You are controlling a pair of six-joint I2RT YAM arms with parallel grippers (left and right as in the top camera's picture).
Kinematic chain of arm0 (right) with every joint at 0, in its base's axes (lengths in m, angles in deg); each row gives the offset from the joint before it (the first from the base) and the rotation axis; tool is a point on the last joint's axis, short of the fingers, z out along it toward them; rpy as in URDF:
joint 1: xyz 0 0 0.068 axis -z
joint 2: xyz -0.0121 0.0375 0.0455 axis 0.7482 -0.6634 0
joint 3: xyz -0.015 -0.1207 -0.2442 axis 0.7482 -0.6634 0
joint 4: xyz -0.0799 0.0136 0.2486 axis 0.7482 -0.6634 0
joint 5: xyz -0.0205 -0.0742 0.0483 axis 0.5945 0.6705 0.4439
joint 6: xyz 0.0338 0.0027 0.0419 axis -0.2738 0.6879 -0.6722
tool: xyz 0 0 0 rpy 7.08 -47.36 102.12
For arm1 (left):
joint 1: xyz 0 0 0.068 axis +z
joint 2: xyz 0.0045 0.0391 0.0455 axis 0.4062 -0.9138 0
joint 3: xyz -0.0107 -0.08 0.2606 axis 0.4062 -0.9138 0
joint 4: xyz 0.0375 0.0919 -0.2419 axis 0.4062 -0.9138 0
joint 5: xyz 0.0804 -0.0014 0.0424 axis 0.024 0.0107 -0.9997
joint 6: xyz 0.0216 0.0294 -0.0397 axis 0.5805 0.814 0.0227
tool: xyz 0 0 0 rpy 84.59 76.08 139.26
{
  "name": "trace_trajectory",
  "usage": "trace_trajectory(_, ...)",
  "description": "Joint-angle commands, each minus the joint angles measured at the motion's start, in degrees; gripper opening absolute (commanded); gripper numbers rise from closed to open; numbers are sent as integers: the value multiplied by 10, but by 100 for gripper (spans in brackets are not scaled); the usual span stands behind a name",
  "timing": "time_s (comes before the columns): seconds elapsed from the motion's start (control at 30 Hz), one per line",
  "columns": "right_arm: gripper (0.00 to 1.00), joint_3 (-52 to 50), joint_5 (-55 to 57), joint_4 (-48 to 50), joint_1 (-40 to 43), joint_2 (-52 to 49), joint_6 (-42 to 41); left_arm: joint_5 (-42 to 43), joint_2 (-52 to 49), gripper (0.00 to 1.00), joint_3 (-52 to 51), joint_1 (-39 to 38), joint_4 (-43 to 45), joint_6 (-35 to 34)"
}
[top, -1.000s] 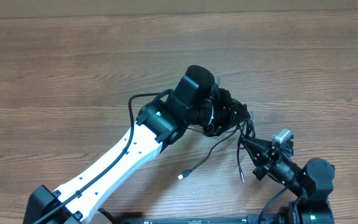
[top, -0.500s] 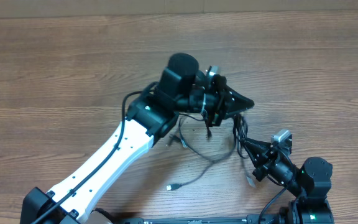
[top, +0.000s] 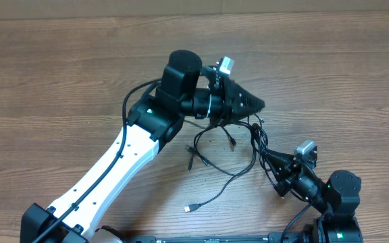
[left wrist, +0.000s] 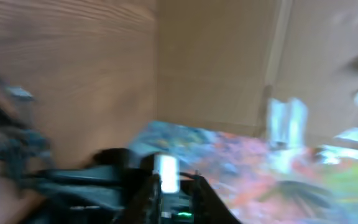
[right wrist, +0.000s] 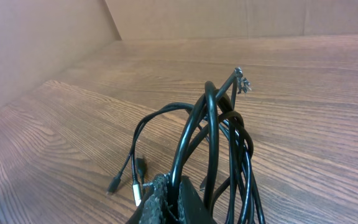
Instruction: Untangle cables
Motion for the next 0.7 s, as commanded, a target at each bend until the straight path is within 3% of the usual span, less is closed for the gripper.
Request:
trace_trajectory(0.0, 4, 0, 5, 3, 1, 2, 4, -99, 10, 24, 11, -17, -72, 184)
trace_trajectory(0.13, 4, 0, 5, 3, 1, 2, 4, -247, 8, 31, 11, -40, -170, 216)
trace_trajectory(0.23, 4, 0, 5, 4, 1, 2, 4, -310, 5, 34, 11, -59, -195, 216)
trace_trajectory(0.47, 4, 0, 5, 3, 1, 2, 4, -368, 3, 39, 11, -93, -194, 155)
trace_trajectory(0.67, 4, 0, 19, -38, 1, 2, 51, -372, 2, 41, 11, -103, -189, 90)
